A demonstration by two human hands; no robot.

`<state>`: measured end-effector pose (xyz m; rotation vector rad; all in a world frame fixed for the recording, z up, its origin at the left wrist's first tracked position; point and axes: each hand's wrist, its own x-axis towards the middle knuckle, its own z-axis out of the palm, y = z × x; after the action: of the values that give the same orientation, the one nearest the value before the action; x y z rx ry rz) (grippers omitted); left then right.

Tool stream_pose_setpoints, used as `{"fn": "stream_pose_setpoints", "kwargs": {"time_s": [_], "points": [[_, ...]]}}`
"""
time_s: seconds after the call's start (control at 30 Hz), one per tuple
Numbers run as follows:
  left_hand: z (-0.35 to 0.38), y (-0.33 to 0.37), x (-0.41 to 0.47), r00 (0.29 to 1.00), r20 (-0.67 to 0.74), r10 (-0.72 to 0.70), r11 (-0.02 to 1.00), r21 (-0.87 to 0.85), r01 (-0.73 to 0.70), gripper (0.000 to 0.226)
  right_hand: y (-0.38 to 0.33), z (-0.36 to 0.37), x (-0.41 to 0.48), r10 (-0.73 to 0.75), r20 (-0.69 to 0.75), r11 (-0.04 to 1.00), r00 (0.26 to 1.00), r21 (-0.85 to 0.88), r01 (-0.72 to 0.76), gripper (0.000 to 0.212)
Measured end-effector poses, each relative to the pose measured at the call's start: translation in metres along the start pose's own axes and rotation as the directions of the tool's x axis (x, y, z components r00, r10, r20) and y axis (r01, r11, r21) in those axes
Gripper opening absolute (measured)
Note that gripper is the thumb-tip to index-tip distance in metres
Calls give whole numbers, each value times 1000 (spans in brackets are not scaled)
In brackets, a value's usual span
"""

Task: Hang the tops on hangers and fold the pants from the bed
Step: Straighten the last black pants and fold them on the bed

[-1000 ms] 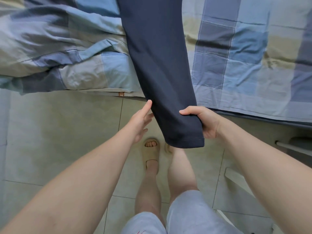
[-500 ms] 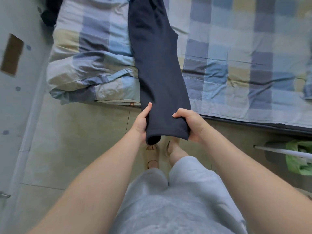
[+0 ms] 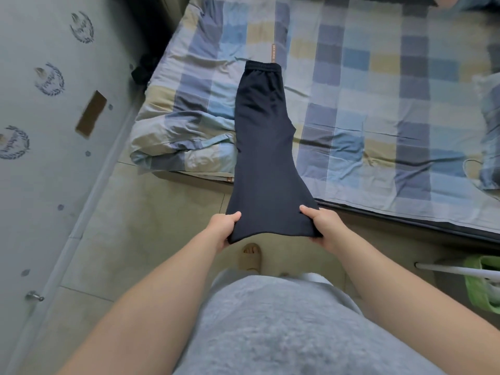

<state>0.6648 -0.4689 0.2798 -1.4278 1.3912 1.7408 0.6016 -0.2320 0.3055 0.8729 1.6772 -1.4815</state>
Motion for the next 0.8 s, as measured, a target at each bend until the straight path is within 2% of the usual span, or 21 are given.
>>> {"fn": "stream_pose_setpoints", "kwargs": {"time_s": [0.17, 0.33, 0.47, 0.6, 0.8], "points": [[0, -63, -32, 991, -122, -48, 988, 140, 65, 31, 54, -24, -15, 118, 17, 990, 993, -86, -116, 22], [-5, -118, -45, 978, -164, -129, 972, 176, 157, 30, 101, -41, -30, 258, 77, 959, 963, -143, -245, 27], [-5, -139, -48, 962, -213, -169, 965, 164, 205, 36, 115, -48, -41, 294, 106, 951, 950, -132, -279, 26], [1, -124, -51, 965, -208, -157, 974, 132, 187, 35, 100, -50, -40, 278, 89, 959, 957, -79, -271, 21], [15, -49, -31, 981, -165, -102, 994, -60, 94, 20, 38, -39, -13, 210, 39, 978, 977, -7, -210, 14]]}}
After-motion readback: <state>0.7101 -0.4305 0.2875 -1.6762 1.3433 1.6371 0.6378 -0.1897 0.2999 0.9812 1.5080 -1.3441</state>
